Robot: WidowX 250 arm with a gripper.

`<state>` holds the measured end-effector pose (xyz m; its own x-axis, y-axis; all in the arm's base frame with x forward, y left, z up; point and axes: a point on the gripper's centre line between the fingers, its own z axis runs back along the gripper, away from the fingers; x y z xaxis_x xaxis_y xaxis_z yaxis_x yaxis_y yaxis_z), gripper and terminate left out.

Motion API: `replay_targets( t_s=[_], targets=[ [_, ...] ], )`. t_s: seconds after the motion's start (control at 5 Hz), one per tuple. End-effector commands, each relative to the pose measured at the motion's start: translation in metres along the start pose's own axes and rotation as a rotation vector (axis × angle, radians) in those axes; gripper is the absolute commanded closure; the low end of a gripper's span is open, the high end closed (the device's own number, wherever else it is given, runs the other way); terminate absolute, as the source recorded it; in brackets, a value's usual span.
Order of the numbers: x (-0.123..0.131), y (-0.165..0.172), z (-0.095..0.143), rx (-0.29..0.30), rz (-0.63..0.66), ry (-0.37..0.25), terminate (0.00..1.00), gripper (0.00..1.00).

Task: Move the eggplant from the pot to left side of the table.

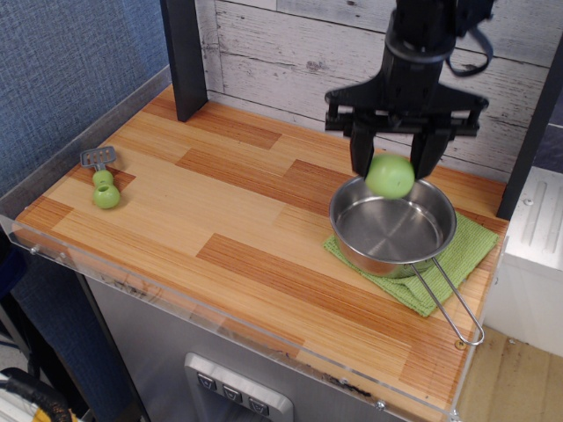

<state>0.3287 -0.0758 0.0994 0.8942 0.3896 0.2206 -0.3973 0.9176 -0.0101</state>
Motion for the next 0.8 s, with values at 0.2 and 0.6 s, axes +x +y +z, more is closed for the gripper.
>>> replay_targets(
  t_s=[0.2,0.6],
  targets=[
    [0.057,0.078,0.036,0.002,0.180,-0.117,0.00,1.00],
    [0.095,0.134,0.012,0.061,0.326,-0.102,0.00,1.00]
  ],
)
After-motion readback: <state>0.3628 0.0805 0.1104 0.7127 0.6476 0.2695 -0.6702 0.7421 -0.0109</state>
